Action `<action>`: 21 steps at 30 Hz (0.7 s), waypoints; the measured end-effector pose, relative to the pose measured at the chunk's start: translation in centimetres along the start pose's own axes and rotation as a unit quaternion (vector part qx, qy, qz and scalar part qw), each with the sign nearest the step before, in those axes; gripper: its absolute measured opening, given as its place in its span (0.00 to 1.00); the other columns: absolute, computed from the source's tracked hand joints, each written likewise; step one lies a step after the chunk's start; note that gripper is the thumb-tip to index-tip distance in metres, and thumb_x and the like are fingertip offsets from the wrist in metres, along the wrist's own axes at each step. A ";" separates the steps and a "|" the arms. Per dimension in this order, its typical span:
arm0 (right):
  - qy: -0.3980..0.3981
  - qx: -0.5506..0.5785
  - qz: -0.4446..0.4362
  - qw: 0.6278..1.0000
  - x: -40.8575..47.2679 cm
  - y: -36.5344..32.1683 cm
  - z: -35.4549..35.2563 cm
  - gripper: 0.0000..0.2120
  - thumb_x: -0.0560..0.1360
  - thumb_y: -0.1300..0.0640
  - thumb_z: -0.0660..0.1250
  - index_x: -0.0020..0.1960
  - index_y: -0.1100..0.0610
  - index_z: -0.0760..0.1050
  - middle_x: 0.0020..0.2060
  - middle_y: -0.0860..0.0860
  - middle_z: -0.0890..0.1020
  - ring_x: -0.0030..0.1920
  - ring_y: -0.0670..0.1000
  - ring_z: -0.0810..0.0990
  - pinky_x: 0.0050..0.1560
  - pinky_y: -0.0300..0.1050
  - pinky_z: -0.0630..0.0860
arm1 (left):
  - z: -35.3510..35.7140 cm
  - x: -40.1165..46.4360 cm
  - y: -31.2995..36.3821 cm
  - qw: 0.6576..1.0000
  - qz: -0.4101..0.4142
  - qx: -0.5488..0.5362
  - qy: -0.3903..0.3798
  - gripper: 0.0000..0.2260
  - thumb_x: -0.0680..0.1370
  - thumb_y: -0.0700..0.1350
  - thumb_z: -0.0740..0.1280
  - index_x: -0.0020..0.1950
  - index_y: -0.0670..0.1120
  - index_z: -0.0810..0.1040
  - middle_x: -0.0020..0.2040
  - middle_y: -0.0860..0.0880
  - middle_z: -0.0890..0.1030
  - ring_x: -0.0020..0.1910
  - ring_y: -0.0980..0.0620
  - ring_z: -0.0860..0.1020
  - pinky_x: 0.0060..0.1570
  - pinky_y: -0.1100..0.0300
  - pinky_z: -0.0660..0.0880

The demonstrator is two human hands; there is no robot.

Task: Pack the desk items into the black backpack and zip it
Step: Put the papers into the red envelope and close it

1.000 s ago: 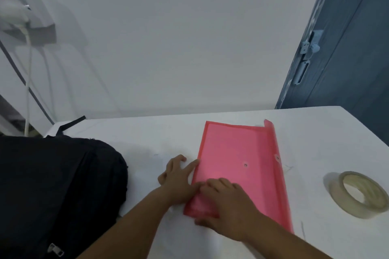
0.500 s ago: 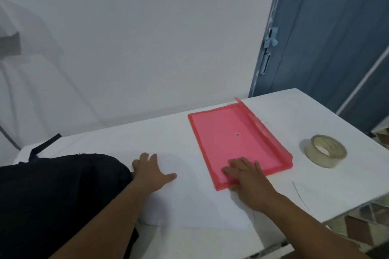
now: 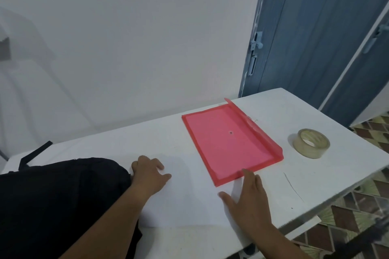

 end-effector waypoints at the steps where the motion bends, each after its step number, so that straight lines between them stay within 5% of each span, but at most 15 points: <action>1: -0.016 0.010 0.012 1.000 -0.3 -0.1 0.3 0.44 0.69 0.32 0.70 0.74 0.51 0.55 0.72 0.53 0.66 0.73 0.58 0.64 0.69 0.59 0.70 | -0.1 -0.1 0.1 1.000 0.012 -0.016 0.013 0.11 0.75 0.55 0.72 0.54 0.56 0.76 0.62 0.51 0.70 0.67 0.47 0.67 0.60 0.52 0.74; 4: -0.028 0.010 0.026 0.999 -0.8 -0.6 0.6 0.42 0.72 0.35 0.69 0.76 0.52 0.55 0.73 0.53 0.64 0.74 0.58 0.61 0.71 0.60 0.68 | -0.2 -0.4 0.1 0.999 0.030 -0.008 0.018 0.20 0.76 0.53 0.72 0.65 0.55 0.70 0.61 0.49 0.71 0.64 0.46 0.70 0.56 0.49 0.76; 7: -0.024 0.009 0.016 1.000 -1.3 -1.2 0.2 0.37 0.74 0.38 0.69 0.75 0.50 0.57 0.71 0.49 0.66 0.73 0.54 0.64 0.68 0.55 0.72 | 0.3 -1.0 0.4 0.999 0.024 0.036 -0.017 0.33 0.75 0.62 0.69 0.77 0.56 0.61 0.70 0.47 0.64 0.71 0.44 0.63 0.61 0.48 0.73; 10: -0.019 0.021 -0.005 1.000 -2.0 -1.8 -0.4 0.31 0.75 0.41 0.69 0.72 0.46 0.60 0.63 0.43 0.68 0.65 0.49 0.69 0.55 0.44 0.76 | 1.9 -2.6 1.2 0.990 0.065 0.110 -0.059 0.35 0.76 0.68 0.63 0.79 0.59 0.57 0.80 0.50 0.51 0.78 0.45 0.51 0.70 0.44 0.63; 14: -0.025 0.132 0.033 0.990 -3.1 -2.5 -0.8 0.29 0.73 0.47 0.72 0.70 0.43 0.63 0.64 0.41 0.71 0.65 0.44 0.70 0.59 0.42 0.71 | 3.0 -4.1 1.4 0.991 0.060 0.103 -0.059 0.35 0.79 0.67 0.58 0.82 0.58 0.50 0.83 0.51 0.43 0.81 0.45 0.43 0.74 0.45 0.54; 19: -0.046 0.342 0.101 0.933 -3.3 -4.3 -1.2 0.23 0.73 0.54 0.75 0.62 0.43 0.68 0.57 0.37 0.77 0.62 0.42 0.74 0.59 0.41 0.70 | 2.6 -5.3 1.7 0.997 0.049 0.024 -0.062 0.28 0.80 0.67 0.53 0.79 0.62 0.57 0.82 0.53 0.50 0.80 0.48 0.47 0.74 0.45 0.53; 21: -0.070 0.420 0.121 0.897 -3.2 -5.1 -1.2 0.23 0.73 0.53 0.76 0.62 0.43 0.69 0.59 0.39 0.76 0.61 0.43 0.75 0.60 0.46 0.73 | 2.2 -6.1 2.2 0.996 0.038 -0.036 -0.075 0.22 0.80 0.67 0.49 0.73 0.66 0.64 0.79 0.55 0.61 0.78 0.48 0.54 0.73 0.44 0.56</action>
Point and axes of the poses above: each hand's wrist, its own x-axis towards the middle knuckle, its own z-axis out of the palm, y = z × x, the point moved 4 cm from there along x, towards the middle knuckle
